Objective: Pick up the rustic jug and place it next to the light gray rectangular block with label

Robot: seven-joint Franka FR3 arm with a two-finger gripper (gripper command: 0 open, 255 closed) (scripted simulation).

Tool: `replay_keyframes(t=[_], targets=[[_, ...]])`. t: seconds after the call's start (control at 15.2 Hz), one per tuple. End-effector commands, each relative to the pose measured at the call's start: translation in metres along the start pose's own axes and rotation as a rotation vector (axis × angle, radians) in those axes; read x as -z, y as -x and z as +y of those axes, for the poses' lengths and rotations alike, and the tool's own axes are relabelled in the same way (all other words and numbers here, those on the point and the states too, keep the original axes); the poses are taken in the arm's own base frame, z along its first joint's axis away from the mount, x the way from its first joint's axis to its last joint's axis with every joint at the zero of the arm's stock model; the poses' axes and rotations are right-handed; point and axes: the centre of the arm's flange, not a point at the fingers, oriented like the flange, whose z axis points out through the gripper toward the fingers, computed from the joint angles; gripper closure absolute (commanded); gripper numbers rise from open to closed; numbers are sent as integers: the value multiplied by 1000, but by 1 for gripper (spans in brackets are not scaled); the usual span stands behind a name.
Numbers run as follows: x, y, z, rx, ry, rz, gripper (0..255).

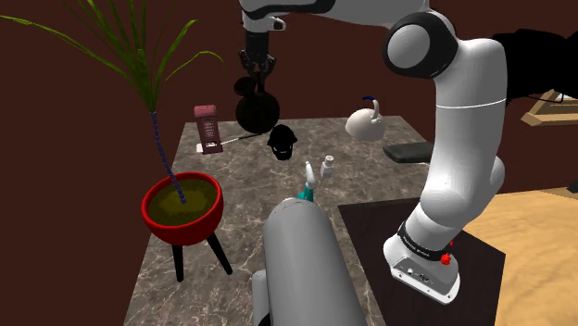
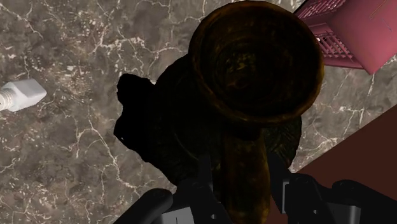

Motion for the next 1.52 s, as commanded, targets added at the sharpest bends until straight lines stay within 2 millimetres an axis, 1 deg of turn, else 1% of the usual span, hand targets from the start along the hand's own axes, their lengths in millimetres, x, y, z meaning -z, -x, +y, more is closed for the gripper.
replay_keyframes(t=[0.0, 1.45], targets=[[10, 0, 0, 0, -4, 1, 255], [142, -93, 242, 0, -4, 1, 255]])
